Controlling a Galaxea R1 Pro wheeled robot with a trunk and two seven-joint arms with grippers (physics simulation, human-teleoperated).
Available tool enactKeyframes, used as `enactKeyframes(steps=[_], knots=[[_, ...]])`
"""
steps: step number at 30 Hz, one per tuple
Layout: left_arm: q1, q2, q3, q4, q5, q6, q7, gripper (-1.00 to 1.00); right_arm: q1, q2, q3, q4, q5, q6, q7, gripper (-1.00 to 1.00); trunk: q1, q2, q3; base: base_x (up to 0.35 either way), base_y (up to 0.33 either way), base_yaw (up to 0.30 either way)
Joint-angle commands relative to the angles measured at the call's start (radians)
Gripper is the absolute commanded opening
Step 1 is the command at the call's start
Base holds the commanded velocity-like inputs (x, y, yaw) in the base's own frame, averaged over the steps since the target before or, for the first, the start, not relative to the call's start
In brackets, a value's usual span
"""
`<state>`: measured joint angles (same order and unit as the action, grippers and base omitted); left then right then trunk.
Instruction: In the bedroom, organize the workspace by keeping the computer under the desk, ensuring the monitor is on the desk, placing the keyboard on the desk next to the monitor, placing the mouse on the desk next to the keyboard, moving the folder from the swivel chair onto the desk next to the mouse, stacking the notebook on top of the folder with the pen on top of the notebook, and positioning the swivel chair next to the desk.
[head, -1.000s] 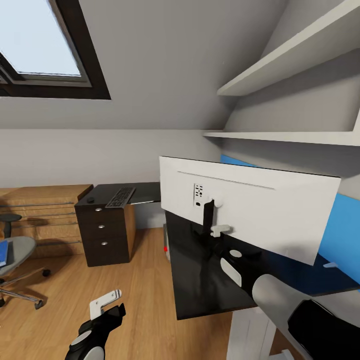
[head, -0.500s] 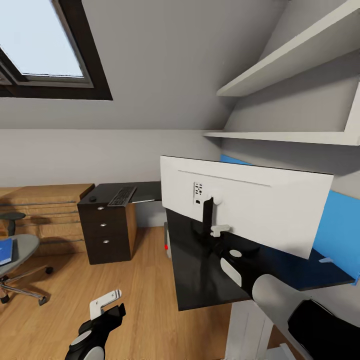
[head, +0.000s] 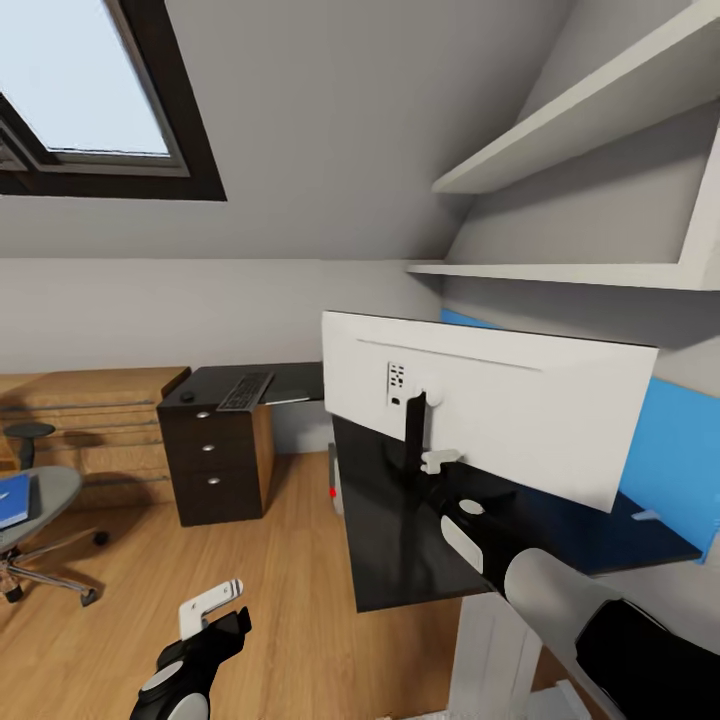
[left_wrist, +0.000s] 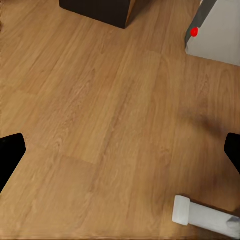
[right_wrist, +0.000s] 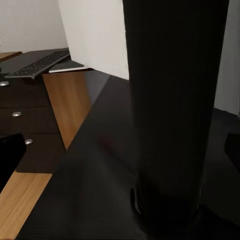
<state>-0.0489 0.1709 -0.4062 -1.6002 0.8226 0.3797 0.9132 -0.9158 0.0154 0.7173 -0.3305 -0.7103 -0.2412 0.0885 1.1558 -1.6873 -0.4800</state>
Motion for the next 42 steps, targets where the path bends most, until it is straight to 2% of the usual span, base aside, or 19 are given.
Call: enactKeyframes(steps=[1, 3, 6, 9, 12, 14, 16, 19, 22, 23, 24, 26, 27, 30, 34, 37, 42], knots=[[-0.001, 0.001, -0.002, -0.001, 0.004, 0.004, 0.007, 1.0, -0.001, 0.0, 0.006, 0.002, -0.011, -0.005, 0.003, 1.0, -0.001, -0.001, -0.001, -0.276, 0.0, 0.0], [-0.001, 0.001, -0.002, -0.001, 0.004, 0.004, 0.007, 1.0, -0.002, 0.0, 0.004, 0.002, -0.012, 0.003, 0.003, 1.0, -0.001, -0.001, -0.001, -0.29, 0.0, 0.0], [-0.002, 0.001, -0.002, -0.001, 0.004, 0.004, 0.007, 1.0, -0.002, 0.0, -0.003, -0.012, -0.013, 0.08, -0.001, 1.0, -0.001, -0.001, -0.001, -0.158, 0.0, 0.0], [-0.001, 0.001, -0.002, -0.001, 0.004, 0.004, 0.007, 1.0, -0.002, 0.0, -0.026, -0.049, -0.014, 0.158, -0.004, 1.0, -0.001, -0.001, -0.001, -0.059, 0.0, 0.0], [-0.001, 0.001, -0.002, -0.001, 0.004, 0.004, 0.007, 1.0, -0.002, -0.001, -0.079, -0.094, -0.014, 0.242, -0.013, 1.0, -0.001, -0.001, -0.001, -0.024, 0.0, 0.0], [-0.002, 0.001, -0.002, -0.001, 0.004, 0.004, 0.007, 1.0, -0.002, -0.001, -0.141, -0.126, -0.014, 0.332, -0.049, 1.0, -0.004, 0.006, 0.002, -0.009, 0.0, 0.0], [-0.002, 0.001, -0.002, -0.002, 0.004, 0.004, 0.007, 1.0, -0.002, -0.001, -0.154, -0.135, -0.014, 0.35, -0.072, 1.0, -0.012, 0.02, 0.008, -0.004, 0.0, 0.0], [-0.002, 0.001, -0.002, -0.001, 0.004, 0.004, 0.008, 1.0, -0.001, -0.001, -0.167, -0.167, -0.015, 0.374, -0.164, 1.0, -0.024, 0.041, 0.018, -0.002, 0.0, 0.0], [-0.002, 0.001, -0.001, -0.001, 0.004, 0.003, 0.01, 1.0, 0.016, 0.0, -0.17, -0.266, -0.015, 0.384, -0.327, 1.0, -0.035, 0.062, 0.027, 0.0, 0.0, 0.0], [-0.001, 0.001, 0.0, -0.001, 0.004, 0.003, 0.012, 1.0, 0.048, -0.001, -0.17, -0.352, -0.015, 0.394, -0.415, 1.0, -0.039, 0.069, 0.03, 0.0, 0.0, 0.0], [-0.001, 0.001, 0.0, -0.001, 0.004, 0.003, 0.012, 1.0, 0.063, 0.0, -0.171, -0.386, -0.015, 0.401, -0.444, 1.0, -0.043, 0.076, 0.033, 0.0, 0.0, 0.0], [-0.001, 0.001, 0.0, -0.001, 0.003, 0.002, 0.013, 1.0, 0.129, 0.0, -0.171, -0.53, -0.014, 0.44, -0.54, 1.0, -0.05, 0.09, 0.04, 0.0, 0.0, 0.0], [-0.001, 0.001, 0.0, -0.001, 0.003, 0.002, 0.013, 1.0, 0.202, 0.0, -0.171, -0.682, -0.013, 0.502, -0.603, 1.0, -0.054, 0.097, 0.043, 0.0, 0.0, 0.0], [-0.001, 0.001, 0.0, -0.001, 0.003, 0.002, 0.013, 1.0, 0.239, 0.0, -0.171, -0.77, -0.015, 0.551, -0.624, 1.0, -0.066, 0.118, 0.052, 0.0, 0.0, 0.0], [-0.002, 0.001, 0.0, -0.001, 0.003, 0.002, 0.013, 1.0, 0.261, -0.001, -0.17, -0.825, -0.015, 0.57, -0.631, 1.0, -0.081, 0.146, 0.065, 0.0, 0.0, 0.0], [-0.002, 0.001, 0.0, -0.001, 0.003, 0.002, 0.012, 1.0, 0.319, -0.002, -0.17, -0.919, -0.012, 0.578, -0.634, 1.0, -0.093, 0.167, 0.074, 0.0, 0.0, 0.0], [-0.001, 0.001, -0.001, -0.001, 0.003, 0.002, 0.012, 1.0, 0.339, -0.001, -0.162, -0.948, -0.011, 0.58, -0.633, 1.0, -0.112, 0.202, 0.09, 0.0, 0.0, 0.0]])
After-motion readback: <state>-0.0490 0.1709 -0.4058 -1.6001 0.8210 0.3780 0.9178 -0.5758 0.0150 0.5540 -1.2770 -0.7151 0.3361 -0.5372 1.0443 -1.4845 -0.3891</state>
